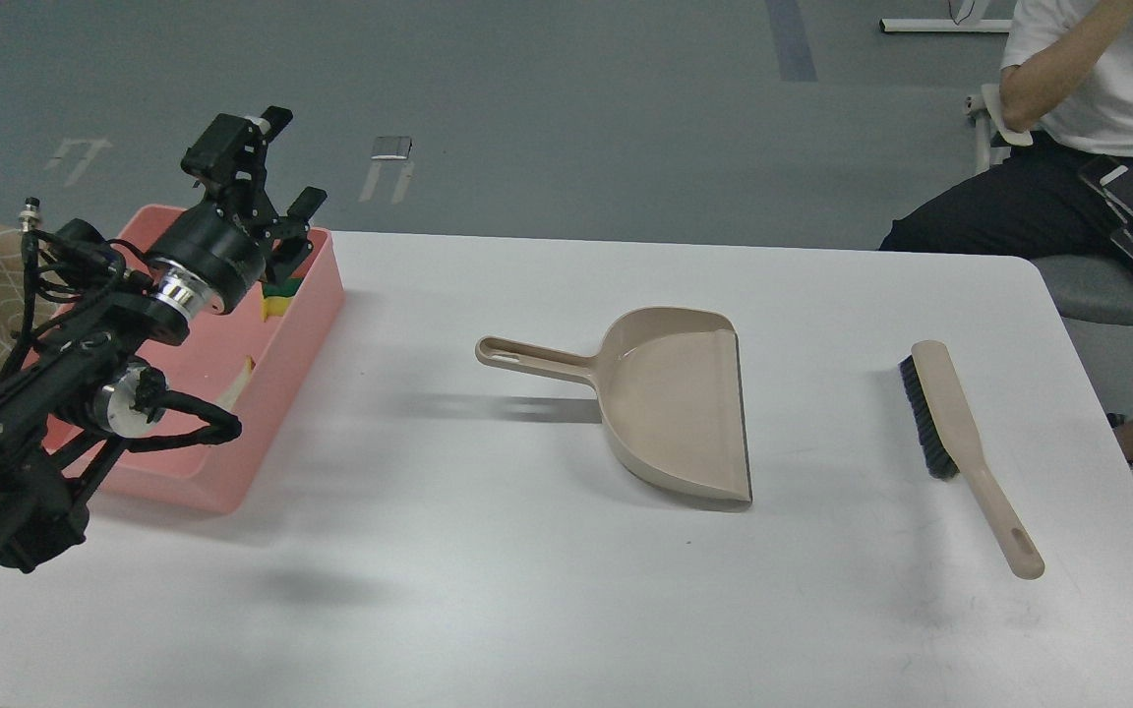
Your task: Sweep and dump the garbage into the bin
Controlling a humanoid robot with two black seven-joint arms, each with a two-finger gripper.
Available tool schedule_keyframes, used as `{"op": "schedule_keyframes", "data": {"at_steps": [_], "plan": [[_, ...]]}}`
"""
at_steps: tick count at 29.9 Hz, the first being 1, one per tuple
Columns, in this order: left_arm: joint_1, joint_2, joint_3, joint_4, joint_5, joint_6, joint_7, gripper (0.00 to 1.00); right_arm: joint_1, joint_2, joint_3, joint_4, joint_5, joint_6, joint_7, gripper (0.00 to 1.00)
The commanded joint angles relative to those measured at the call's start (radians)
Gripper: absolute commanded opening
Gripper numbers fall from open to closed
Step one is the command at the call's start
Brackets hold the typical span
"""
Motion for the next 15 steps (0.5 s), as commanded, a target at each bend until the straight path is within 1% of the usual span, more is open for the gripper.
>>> {"op": "schedule_keyframes", "data": {"at_steps": [1, 2, 4, 6, 8, 11, 15], "plan": [[0.002, 0.005, -0.12, 0.01, -0.062, -0.048, 0.004, 0.98, 0.051, 0.085, 0.001, -0.105, 0.174, -0.001, 0.001, 1.0], [0.002, 0.005, -0.12, 0.01, -0.062, -0.048, 0.004, 0.98, 0.051, 0.085, 0.001, -0.105, 0.175, -0.001, 0.001, 1.0], [0.013, 0.013, -0.175, 0.019, -0.092, -0.092, 0.004, 0.98, 0.068, 0.105, 0.001, -0.133, 0.237, -0.009, 0.002, 1.0], [0.027, 0.011, -0.241, 0.053, -0.143, -0.164, 0.004, 0.98, 0.114, 0.14, 0.001, -0.151, 0.294, -0.035, 0.002, 1.0], [0.037, 0.008, -0.269, 0.082, -0.19, -0.186, 0.007, 0.98, 0.158, 0.174, 0.003, -0.186, 0.334, -0.072, 0.002, 1.0], [0.037, 0.005, -0.272, 0.09, -0.229, -0.177, 0.012, 0.98, 0.204, 0.2, 0.003, -0.236, 0.408, -0.107, 0.004, 1.0], [0.04, 0.0, -0.263, 0.093, -0.229, -0.189, 0.012, 0.98, 0.221, 0.236, 0.003, -0.253, 0.552, -0.109, 0.005, 1.0]]}}
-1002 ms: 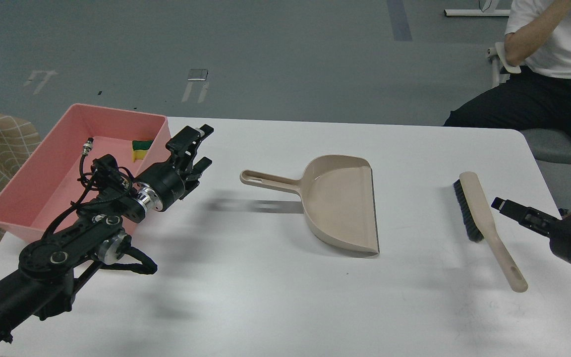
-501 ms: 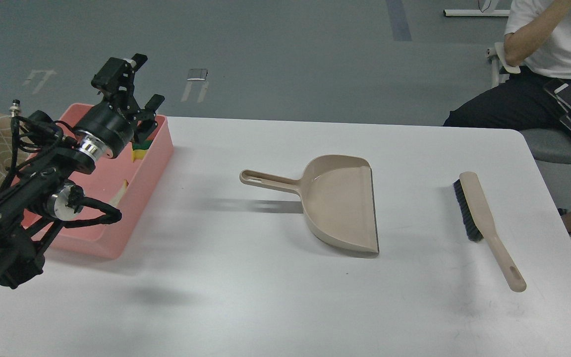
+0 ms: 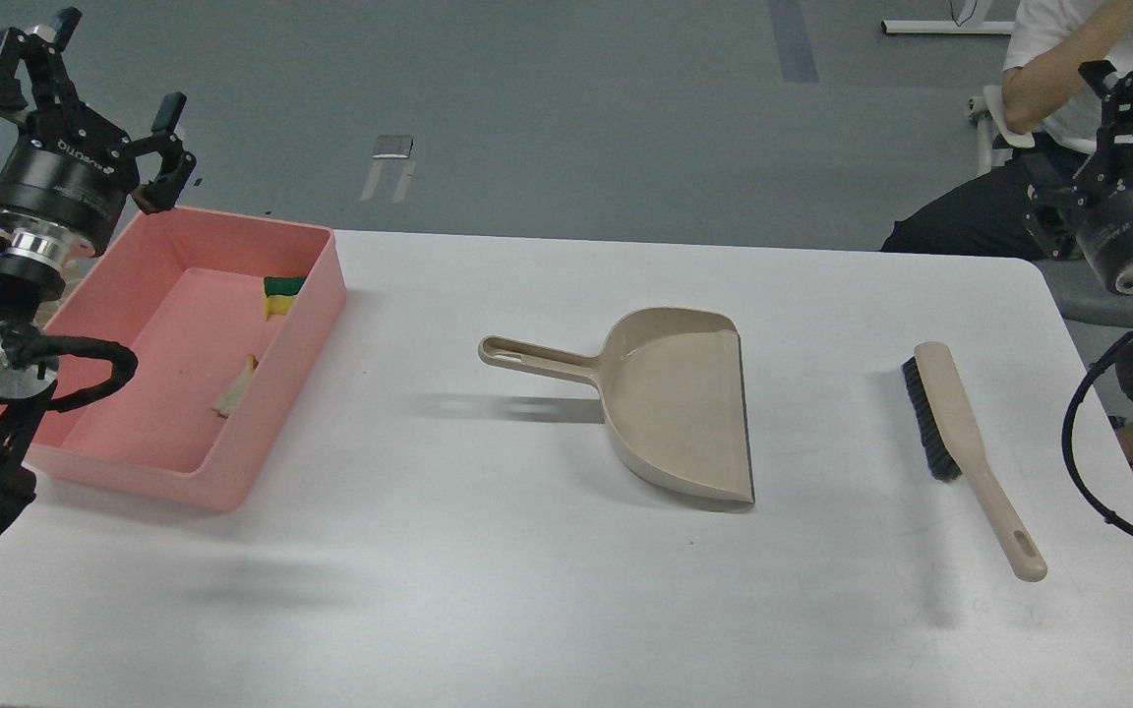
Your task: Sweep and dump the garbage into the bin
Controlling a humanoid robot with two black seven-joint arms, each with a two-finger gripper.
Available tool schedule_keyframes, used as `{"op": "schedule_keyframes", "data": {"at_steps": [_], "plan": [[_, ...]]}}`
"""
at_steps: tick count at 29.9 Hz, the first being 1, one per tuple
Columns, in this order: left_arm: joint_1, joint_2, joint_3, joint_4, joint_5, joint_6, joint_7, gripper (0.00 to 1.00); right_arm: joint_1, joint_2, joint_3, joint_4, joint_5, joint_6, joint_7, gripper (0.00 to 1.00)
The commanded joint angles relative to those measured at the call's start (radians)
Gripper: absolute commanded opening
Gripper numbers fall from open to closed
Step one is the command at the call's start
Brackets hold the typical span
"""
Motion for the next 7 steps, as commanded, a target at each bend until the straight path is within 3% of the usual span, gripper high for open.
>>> {"op": "schedule_keyframes", "data": {"at_steps": [1, 7], "plan": [[0.002, -0.003, 0.005, 0.003, -0.003, -0.011, -0.001, 0.98, 0.014, 0.026, 0.0, -0.01, 0.125, -0.002, 0.001, 1.0], [-0.001, -0.008, -0.005, 0.04, -0.006, -0.015, 0.003, 0.98, 0.035, 0.06, -0.006, -0.013, 0.246, 0.007, 0.001, 1.0]]}}
